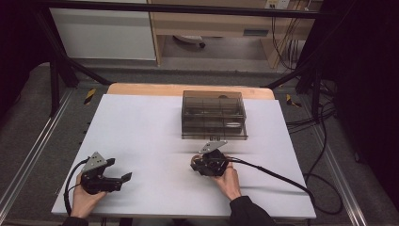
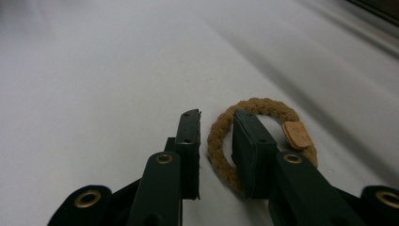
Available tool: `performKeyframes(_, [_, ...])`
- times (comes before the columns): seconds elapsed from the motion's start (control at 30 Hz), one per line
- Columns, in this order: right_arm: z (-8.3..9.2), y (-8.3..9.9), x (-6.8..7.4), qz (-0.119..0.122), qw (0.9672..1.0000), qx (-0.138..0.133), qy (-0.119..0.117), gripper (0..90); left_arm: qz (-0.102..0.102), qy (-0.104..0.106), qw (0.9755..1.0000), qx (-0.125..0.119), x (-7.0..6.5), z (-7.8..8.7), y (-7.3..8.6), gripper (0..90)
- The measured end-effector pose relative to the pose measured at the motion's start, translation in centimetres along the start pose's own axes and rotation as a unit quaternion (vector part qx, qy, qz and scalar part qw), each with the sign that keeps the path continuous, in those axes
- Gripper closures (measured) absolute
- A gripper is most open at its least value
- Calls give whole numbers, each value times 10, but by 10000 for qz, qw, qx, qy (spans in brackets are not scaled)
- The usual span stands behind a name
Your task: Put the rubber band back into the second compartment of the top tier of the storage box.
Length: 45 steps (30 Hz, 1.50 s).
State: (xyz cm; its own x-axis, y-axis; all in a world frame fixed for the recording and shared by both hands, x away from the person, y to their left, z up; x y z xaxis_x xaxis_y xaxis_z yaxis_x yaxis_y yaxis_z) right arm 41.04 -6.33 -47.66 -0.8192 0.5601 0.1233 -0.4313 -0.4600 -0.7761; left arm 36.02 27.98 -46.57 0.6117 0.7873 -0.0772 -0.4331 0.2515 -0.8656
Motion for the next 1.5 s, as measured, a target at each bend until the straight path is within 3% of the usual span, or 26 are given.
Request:
performKeyframes(0.67, [-2,3,0,53,9999,110,16,831,18,-5,10000,-26,0,0,0,73])
performKeyframes(1.5, [8,-4,1,15,10000,32,28,851,12,-20,10000,-30,1,1,0,73])
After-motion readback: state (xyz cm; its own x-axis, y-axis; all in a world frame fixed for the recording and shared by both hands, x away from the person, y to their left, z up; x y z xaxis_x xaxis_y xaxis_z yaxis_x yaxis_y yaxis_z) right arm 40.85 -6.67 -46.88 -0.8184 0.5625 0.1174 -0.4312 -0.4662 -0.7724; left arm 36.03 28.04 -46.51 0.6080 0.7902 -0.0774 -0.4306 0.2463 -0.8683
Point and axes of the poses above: each handheld gripper's, and its own axes: z roughly backward along the jaws, y roughly out of its underside, x roughly to its left, the point moved 4 cm from there along -z, roughly forward along the jaws, and after that the axes turned 5 degrees about -x, right-handed, at the moved point
